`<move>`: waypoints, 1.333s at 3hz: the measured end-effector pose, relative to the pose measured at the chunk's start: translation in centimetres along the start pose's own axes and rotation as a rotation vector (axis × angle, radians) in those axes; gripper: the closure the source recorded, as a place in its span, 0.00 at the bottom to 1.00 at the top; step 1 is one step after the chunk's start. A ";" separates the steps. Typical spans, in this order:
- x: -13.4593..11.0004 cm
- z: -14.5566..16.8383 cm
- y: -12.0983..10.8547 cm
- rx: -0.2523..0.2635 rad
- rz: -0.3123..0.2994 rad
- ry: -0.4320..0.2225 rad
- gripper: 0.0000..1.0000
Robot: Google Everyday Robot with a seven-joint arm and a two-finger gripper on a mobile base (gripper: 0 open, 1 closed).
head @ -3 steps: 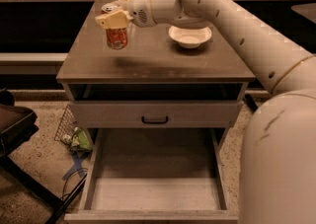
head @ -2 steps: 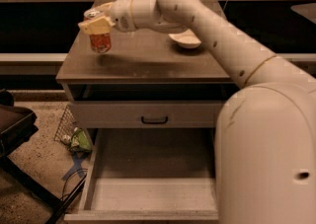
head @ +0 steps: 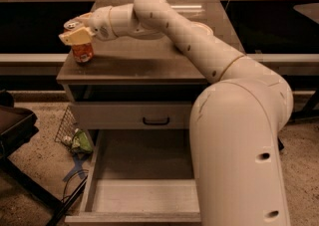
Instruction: Pick coke can from middle drawer and place on counter
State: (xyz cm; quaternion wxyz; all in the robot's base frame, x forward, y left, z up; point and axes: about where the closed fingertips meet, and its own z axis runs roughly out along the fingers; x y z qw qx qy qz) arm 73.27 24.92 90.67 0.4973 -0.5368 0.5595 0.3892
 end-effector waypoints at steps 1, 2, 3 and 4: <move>1.4 2.7 1.1 -0.044 -0.003 0.064 0.52; 0.8 2.6 1.0 -0.044 -0.003 0.064 0.30; 0.8 2.8 1.1 -0.047 -0.002 0.064 0.00; 0.8 2.8 1.1 -0.048 -0.002 0.064 0.00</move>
Offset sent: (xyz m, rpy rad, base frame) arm -0.0046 0.0200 -0.0168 -0.0516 0.0104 0.0296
